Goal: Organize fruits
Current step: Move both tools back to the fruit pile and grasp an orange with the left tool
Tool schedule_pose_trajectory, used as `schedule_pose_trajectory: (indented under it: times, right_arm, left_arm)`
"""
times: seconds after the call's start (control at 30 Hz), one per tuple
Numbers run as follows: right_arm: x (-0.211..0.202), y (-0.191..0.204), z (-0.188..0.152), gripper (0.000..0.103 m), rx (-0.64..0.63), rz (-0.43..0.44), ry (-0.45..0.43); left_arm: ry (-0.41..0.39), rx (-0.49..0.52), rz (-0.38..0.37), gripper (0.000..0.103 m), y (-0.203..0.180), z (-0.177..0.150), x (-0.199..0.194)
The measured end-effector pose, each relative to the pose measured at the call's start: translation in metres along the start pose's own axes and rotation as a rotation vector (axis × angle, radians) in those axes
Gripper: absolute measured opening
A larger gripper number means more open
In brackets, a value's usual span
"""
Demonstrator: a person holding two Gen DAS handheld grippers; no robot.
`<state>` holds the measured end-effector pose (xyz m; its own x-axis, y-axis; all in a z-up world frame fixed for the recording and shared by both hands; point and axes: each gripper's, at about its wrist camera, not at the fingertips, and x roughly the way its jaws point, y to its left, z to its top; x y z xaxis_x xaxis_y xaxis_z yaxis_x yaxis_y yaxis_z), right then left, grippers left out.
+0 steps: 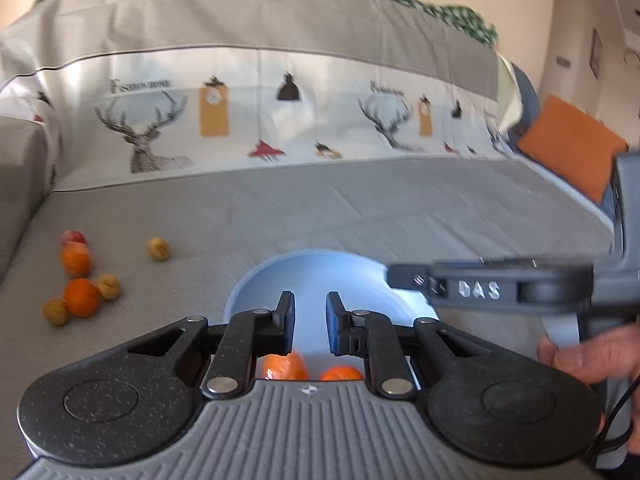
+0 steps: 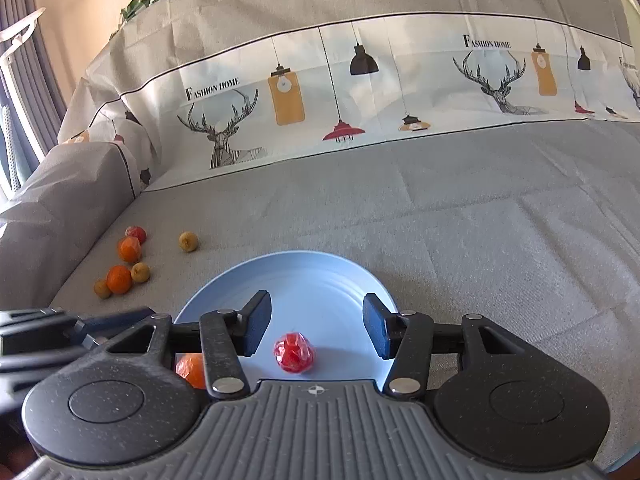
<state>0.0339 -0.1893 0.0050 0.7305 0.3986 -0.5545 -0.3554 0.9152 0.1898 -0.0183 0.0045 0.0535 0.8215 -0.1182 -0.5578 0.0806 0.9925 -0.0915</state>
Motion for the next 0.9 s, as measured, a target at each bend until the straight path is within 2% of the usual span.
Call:
schedule_pose_trajectory:
  times: [0.17, 0.3, 0.33, 0.4, 0.43, 0.5, 0.6, 0.73, 0.9]
  right_arm:
    - [-0.002, 0.0, 0.003, 0.034, 0.014, 0.018, -0.032]
    - [-0.004, 0.006, 0.005, 0.032, 0.014, 0.047, -0.045]
    - [-0.004, 0.008, 0.006, 0.032, 0.013, 0.057, -0.045]
    - [-0.004, 0.011, 0.007, 0.032, 0.012, 0.075, -0.045]
    - [-0.004, 0.014, 0.008, 0.032, 0.012, 0.084, -0.044]
    - [-0.004, 0.018, 0.009, 0.032, 0.012, 0.102, -0.042]
    - [-0.002, 0.025, 0.011, 0.032, 0.012, 0.133, -0.036]
    - [0.002, 0.038, 0.014, 0.032, 0.004, 0.175, -0.036]
    - [0.005, 0.054, 0.021, 0.03, -0.007, 0.234, -0.05]
  left_arm:
    - [-0.028, 0.011, 0.083, 0.018, 0.033, 0.029, -0.005]
    - [-0.029, -0.036, 0.176, 0.018, 0.079, 0.037, 0.0]
    - [-0.018, -0.066, 0.206, 0.018, 0.092, 0.032, 0.003]
    - [0.025, -0.218, 0.251, 0.018, 0.12, 0.027, 0.007]
    - [0.0, -0.285, 0.263, 0.018, 0.13, 0.027, 0.002]
    - [-0.032, -0.371, 0.275, 0.018, 0.142, 0.024, -0.004]
    - [-0.057, -0.416, 0.265, 0.02, 0.147, 0.025, -0.008]
    - [-0.033, -0.461, 0.268, 0.02, 0.156, 0.023, -0.004]
    - [-0.013, -0.604, 0.271, 0.019, 0.181, 0.015, 0.003]
